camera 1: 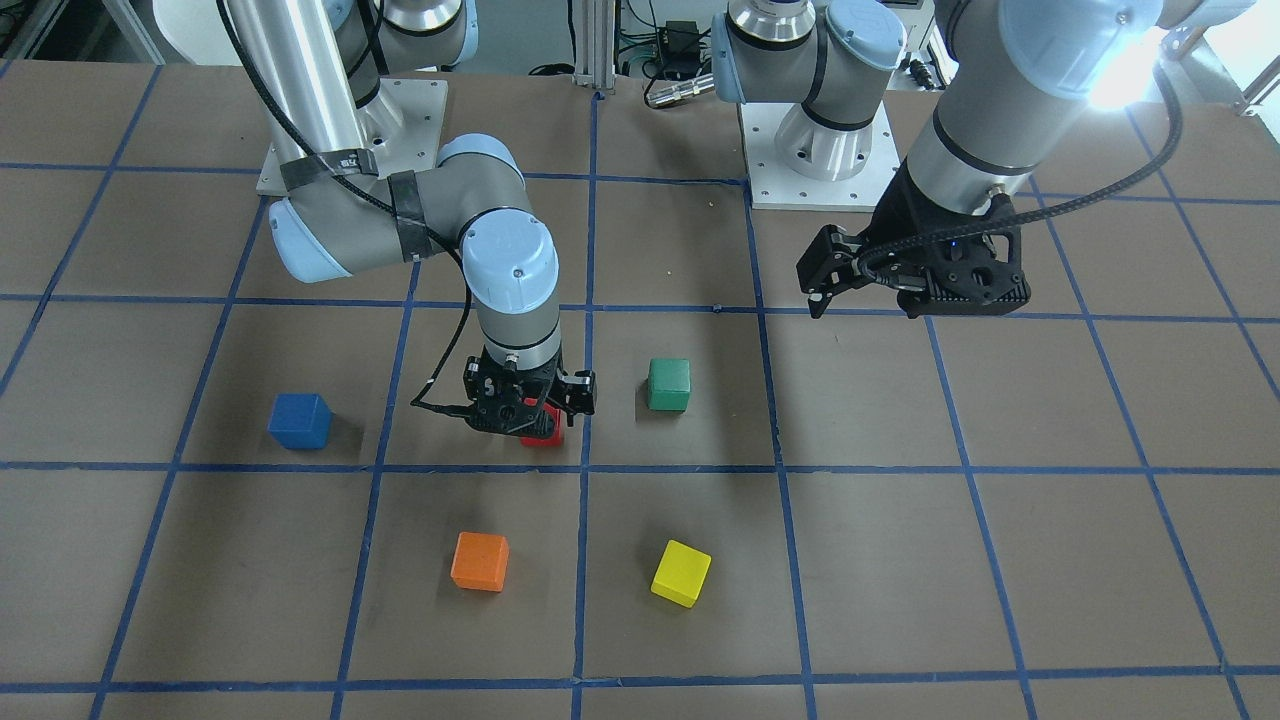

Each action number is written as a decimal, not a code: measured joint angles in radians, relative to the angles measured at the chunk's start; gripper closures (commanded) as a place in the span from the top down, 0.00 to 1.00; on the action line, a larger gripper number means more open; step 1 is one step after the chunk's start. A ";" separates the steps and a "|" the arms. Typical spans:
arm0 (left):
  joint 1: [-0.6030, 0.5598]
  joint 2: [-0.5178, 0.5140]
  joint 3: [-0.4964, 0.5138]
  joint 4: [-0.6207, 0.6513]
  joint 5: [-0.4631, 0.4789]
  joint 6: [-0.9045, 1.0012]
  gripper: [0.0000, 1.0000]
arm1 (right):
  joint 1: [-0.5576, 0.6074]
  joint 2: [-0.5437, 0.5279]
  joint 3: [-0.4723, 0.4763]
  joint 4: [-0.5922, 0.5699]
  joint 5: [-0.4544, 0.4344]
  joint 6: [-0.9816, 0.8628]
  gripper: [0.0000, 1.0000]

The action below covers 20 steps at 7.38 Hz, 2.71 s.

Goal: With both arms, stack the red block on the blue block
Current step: 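Grasp the red cube with the right gripper and lift it, then carry the red cube with the right gripper over the blue cube, then lower the red cube onto the blue cube with the right gripper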

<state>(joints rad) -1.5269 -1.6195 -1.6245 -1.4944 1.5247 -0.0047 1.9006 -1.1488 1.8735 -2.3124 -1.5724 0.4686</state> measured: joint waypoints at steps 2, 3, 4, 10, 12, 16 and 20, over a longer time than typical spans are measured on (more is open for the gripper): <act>0.001 0.003 0.000 0.002 0.000 0.000 1.00 | 0.000 0.012 0.006 -0.025 -0.003 0.002 0.00; 0.002 0.004 0.000 0.002 0.000 0.001 1.00 | -0.001 0.010 0.004 -0.027 -0.010 0.000 0.00; 0.002 0.004 0.000 0.001 0.001 0.001 1.00 | -0.012 -0.001 0.000 -0.021 -0.022 -0.003 0.00; 0.003 0.004 0.000 0.000 0.003 0.001 1.00 | -0.374 -0.206 0.008 0.201 -0.054 -0.415 0.00; 0.003 0.004 0.000 0.001 0.003 0.001 1.00 | -0.477 -0.212 0.040 0.198 -0.051 -0.505 0.00; 0.001 0.004 0.000 0.002 0.002 0.000 1.00 | -0.506 -0.214 0.109 0.176 -0.050 -0.535 0.00; 0.002 0.004 0.000 0.002 0.002 0.000 1.00 | -0.506 -0.213 0.118 0.175 -0.050 -0.559 0.29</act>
<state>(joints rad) -1.5250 -1.6153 -1.6241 -1.4922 1.5270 -0.0046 1.3944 -1.3615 1.9913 -2.1378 -1.6223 -0.0902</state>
